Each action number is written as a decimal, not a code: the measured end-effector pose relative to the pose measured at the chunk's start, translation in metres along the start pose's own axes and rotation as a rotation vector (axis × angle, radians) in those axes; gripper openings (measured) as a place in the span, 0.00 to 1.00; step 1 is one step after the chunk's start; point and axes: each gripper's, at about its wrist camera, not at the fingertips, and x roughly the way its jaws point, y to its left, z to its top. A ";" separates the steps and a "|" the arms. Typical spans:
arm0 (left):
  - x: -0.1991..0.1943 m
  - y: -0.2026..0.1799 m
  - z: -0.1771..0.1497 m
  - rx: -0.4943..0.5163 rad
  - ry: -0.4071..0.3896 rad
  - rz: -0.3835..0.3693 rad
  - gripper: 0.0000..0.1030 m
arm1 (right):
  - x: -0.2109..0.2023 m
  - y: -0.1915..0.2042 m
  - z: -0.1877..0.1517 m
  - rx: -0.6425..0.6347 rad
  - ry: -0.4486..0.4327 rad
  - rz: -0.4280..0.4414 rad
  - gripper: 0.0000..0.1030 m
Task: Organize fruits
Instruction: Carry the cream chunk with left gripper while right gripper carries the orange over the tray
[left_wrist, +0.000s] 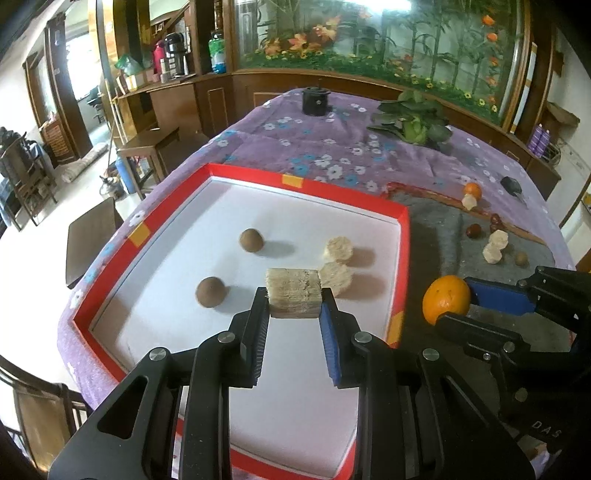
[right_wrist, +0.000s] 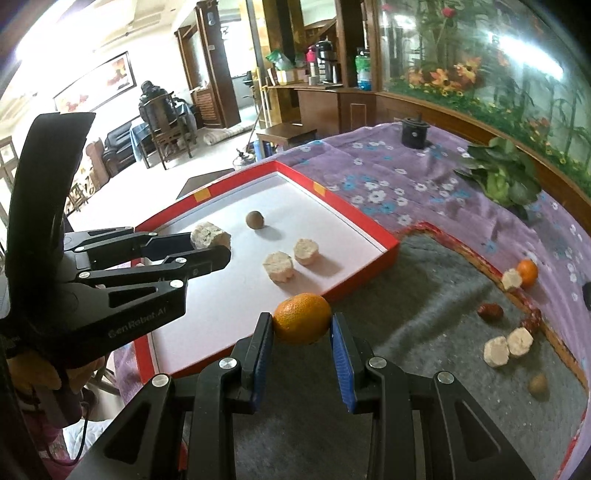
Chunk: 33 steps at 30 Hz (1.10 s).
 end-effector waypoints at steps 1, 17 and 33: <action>0.000 0.002 -0.001 -0.003 0.001 0.002 0.25 | 0.002 0.002 0.001 -0.004 0.002 0.003 0.30; 0.011 0.027 -0.010 -0.047 0.038 0.023 0.25 | 0.029 0.021 0.018 -0.055 0.040 0.034 0.29; 0.024 0.037 -0.012 -0.073 0.068 0.026 0.25 | 0.061 0.034 0.022 -0.091 0.102 0.061 0.30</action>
